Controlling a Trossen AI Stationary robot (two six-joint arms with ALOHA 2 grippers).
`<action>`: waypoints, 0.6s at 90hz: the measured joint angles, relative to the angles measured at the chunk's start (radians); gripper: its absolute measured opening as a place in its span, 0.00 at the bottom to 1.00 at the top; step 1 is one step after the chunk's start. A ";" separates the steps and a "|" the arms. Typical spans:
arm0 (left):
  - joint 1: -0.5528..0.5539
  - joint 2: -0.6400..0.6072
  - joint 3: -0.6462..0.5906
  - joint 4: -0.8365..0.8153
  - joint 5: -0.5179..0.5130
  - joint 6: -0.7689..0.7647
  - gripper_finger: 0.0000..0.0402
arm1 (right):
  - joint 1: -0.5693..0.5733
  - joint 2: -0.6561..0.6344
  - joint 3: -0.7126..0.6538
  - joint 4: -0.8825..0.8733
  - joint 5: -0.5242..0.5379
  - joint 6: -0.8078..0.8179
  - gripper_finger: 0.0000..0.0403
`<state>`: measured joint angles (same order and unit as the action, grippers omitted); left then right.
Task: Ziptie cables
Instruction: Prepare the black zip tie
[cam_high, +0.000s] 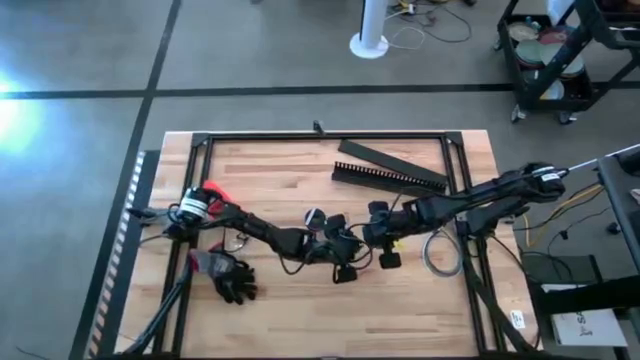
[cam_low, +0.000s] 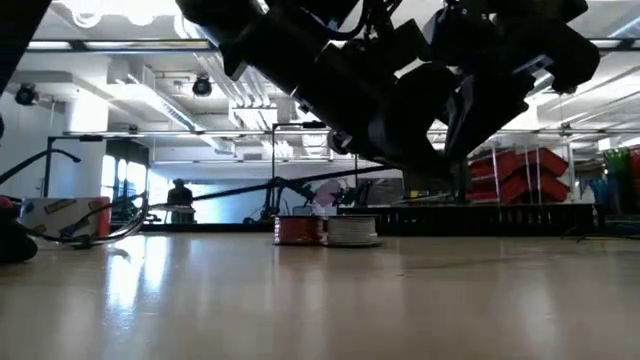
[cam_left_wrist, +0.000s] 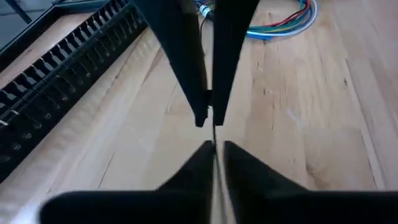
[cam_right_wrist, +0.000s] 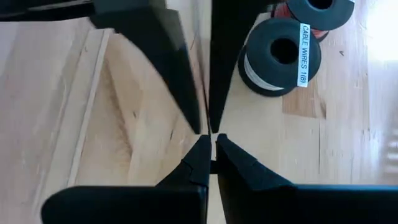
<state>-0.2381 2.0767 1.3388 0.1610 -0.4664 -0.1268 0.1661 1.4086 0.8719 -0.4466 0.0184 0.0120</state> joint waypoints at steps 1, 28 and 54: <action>0.000 -0.001 0.000 0.000 0.000 -0.002 0.02 | 0.000 0.000 0.000 0.000 0.000 0.000 0.00; -0.010 -0.033 -0.049 -0.004 0.002 -0.085 0.00 | 0.002 -0.043 0.016 -0.069 0.000 -0.009 0.27; -0.055 -0.117 -0.209 0.190 -0.072 -0.218 0.00 | -0.001 -0.221 -0.175 0.196 0.029 -0.037 0.45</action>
<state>-0.2927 1.9601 1.1302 0.3509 -0.5385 -0.3453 0.1654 1.1878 0.6968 -0.2504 0.0473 -0.0248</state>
